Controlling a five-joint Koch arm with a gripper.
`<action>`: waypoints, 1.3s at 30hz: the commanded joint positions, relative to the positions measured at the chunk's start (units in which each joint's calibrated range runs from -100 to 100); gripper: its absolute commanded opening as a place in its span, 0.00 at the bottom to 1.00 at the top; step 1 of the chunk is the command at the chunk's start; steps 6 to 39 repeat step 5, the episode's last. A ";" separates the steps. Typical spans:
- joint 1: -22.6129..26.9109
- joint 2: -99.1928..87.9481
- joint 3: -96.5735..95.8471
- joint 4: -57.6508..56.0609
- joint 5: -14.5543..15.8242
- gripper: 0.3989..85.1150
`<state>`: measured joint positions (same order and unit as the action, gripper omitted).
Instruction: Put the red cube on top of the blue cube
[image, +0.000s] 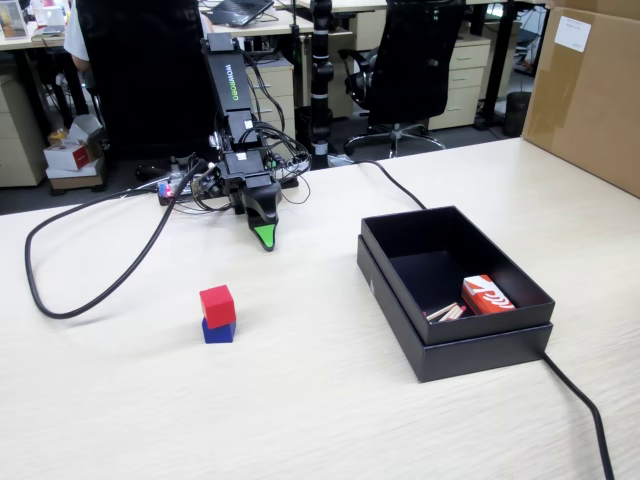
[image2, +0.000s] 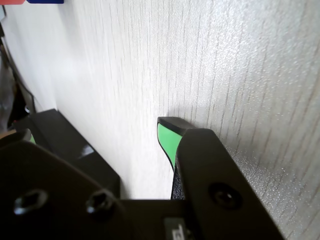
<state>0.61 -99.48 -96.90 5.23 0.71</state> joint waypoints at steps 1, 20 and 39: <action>0.00 0.06 -0.47 -2.94 0.05 0.57; 0.00 0.06 -0.47 -2.94 0.05 0.57; 0.00 0.06 -0.47 -2.94 0.05 0.57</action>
